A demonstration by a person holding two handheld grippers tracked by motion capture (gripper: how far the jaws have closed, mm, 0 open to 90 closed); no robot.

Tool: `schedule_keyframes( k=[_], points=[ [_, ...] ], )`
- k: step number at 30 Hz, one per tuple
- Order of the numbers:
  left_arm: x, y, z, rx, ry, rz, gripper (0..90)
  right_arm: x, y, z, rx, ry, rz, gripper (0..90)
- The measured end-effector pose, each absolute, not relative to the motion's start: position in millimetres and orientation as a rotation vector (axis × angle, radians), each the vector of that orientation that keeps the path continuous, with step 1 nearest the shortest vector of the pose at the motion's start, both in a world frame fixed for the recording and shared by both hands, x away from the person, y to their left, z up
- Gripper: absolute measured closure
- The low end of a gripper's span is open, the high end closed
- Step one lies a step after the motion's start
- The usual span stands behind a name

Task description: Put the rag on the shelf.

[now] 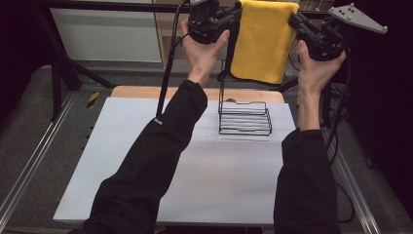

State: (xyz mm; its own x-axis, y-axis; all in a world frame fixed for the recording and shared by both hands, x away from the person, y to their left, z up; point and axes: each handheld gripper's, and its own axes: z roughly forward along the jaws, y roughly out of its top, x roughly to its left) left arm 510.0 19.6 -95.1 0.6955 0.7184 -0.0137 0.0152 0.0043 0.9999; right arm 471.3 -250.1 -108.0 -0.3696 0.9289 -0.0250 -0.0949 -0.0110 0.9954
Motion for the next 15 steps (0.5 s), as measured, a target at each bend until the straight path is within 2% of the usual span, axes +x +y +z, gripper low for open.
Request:
schedule_keyframes(
  k=[7,15],
  points=[
    [529.8,22.5,-103.1,1.472,0.672,0.595,79.5,488.9,-247.7,-110.7,0.936,1.425,1.511,85.6],
    [544.4,22.1,-114.2,1.500,0.664,0.641,79.6,506.4,-245.7,-120.5,0.940,1.453,1.506,85.6]
  ],
)
